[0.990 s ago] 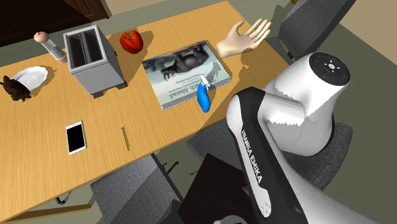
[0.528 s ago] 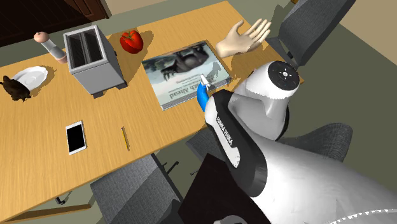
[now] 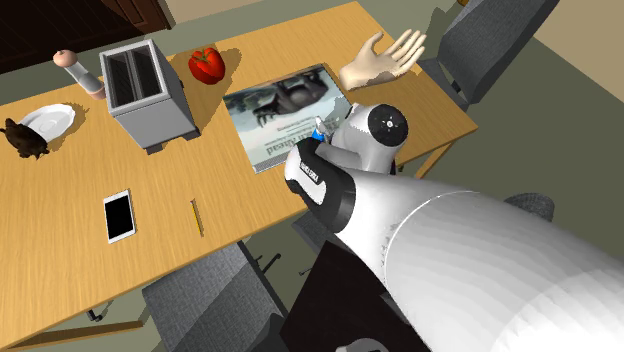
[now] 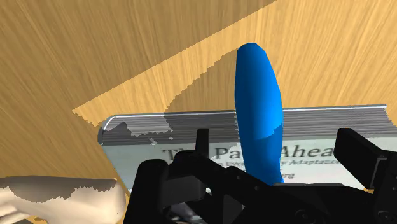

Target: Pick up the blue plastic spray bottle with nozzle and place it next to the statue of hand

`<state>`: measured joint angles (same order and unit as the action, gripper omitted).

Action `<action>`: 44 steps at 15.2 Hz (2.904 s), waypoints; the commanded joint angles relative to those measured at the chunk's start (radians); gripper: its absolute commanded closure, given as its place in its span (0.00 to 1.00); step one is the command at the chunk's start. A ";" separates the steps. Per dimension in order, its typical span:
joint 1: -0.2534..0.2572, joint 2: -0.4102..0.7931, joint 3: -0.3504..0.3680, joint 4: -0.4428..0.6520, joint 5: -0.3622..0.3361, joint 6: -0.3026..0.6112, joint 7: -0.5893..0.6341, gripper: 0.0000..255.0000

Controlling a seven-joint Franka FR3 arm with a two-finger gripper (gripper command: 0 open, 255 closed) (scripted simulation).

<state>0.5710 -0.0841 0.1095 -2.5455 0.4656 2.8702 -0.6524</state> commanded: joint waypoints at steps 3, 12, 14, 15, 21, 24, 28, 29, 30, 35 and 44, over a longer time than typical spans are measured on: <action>0.026 0.066 0.006 0.026 0.066 0.059 -0.078 0.00; 0.033 0.162 0.020 0.067 0.135 0.118 -0.139 0.00; 0.033 0.162 0.020 0.067 0.135 0.118 -0.139 0.00; 0.033 0.162 0.020 0.067 0.135 0.118 -0.139 0.00; 0.033 0.162 0.020 0.067 0.135 0.118 -0.139 1.00; 0.033 0.162 0.020 0.067 0.135 0.117 -0.139 1.00; 0.037 0.136 0.008 0.065 0.091 0.093 -0.099 1.00; 0.038 0.123 0.004 0.064 0.071 0.081 -0.080 1.00; 0.038 0.111 0.000 0.064 0.052 0.068 -0.063 1.00; 0.031 0.051 -0.009 0.071 -0.028 0.004 0.010 1.00; 0.010 -0.041 -0.009 0.103 -0.118 -0.120 0.095 1.00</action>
<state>0.5830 -0.1142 0.1000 -2.4469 0.3580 2.7660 -0.5676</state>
